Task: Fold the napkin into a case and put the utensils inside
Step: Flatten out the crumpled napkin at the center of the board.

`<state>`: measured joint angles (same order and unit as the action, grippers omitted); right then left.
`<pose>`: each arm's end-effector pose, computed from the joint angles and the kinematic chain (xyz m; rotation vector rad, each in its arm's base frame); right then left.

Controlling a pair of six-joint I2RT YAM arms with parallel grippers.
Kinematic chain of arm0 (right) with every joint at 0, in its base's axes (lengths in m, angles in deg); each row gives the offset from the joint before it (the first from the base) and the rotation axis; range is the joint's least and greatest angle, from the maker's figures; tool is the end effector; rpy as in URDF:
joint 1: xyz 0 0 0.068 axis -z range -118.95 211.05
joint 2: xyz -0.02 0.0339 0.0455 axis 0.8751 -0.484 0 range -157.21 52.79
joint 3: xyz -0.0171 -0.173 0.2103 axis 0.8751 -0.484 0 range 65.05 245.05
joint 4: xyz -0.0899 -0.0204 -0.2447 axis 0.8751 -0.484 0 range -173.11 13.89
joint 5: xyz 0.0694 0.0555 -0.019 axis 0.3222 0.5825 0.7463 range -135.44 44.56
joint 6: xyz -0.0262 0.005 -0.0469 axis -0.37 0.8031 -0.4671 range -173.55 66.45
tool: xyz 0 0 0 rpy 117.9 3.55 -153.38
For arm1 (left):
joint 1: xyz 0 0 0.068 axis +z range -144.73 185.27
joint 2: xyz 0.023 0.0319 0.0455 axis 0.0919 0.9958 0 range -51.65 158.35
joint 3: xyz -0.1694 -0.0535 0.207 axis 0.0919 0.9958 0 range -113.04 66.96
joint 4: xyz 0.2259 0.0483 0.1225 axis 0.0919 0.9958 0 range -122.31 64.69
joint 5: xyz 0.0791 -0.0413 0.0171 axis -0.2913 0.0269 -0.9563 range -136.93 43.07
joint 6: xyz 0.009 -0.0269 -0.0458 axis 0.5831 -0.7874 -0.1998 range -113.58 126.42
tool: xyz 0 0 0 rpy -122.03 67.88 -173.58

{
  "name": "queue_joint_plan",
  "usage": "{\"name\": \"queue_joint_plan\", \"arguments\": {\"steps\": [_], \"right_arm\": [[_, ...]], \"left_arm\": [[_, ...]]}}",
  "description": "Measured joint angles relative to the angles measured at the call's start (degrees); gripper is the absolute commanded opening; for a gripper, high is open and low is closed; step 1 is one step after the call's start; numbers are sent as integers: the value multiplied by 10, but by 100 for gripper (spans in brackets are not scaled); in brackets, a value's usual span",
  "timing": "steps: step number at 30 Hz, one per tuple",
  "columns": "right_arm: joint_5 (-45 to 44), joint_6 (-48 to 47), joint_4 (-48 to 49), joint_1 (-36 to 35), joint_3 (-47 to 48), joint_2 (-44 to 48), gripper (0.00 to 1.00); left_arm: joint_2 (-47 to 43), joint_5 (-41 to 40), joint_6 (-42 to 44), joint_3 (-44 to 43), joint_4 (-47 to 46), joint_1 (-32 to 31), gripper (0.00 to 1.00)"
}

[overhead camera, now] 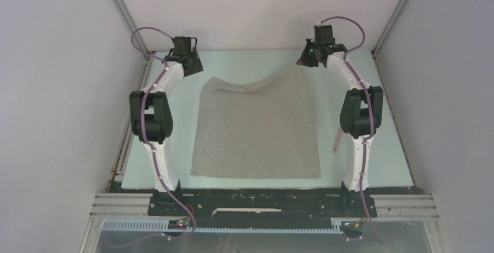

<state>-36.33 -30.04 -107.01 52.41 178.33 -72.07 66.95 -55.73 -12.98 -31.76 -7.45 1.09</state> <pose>0.4969 0.0813 0.2660 0.2218 2.3365 0.4654 0.4738 -0.0291 0.2415 -0.3839 2.3086 -0.0231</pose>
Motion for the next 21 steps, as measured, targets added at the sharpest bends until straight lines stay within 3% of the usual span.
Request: {"name": "queue_joint_plan", "arguments": {"steps": [4,8,11,13,16,21], "right_arm": [[-7,0,-7,1,54,-41,0],[-35,-2,-30,6,120,-93,1],[-42,-3,-43,12,159,-127,39],[-48,-4,-51,16,172,-140,55],[-81,-15,-82,19,200,-155,60],[-109,-42,-109,15,185,-132,58]], "left_arm": [[0,0,3,-22,2,4,58],[2,57,13,-28,-10,0,56],[33,108,23,-69,-7,-10,47],[60,131,24,-99,-7,-15,38],[97,156,17,-128,-4,-20,32],[148,160,-21,-152,31,-17,22]]}}
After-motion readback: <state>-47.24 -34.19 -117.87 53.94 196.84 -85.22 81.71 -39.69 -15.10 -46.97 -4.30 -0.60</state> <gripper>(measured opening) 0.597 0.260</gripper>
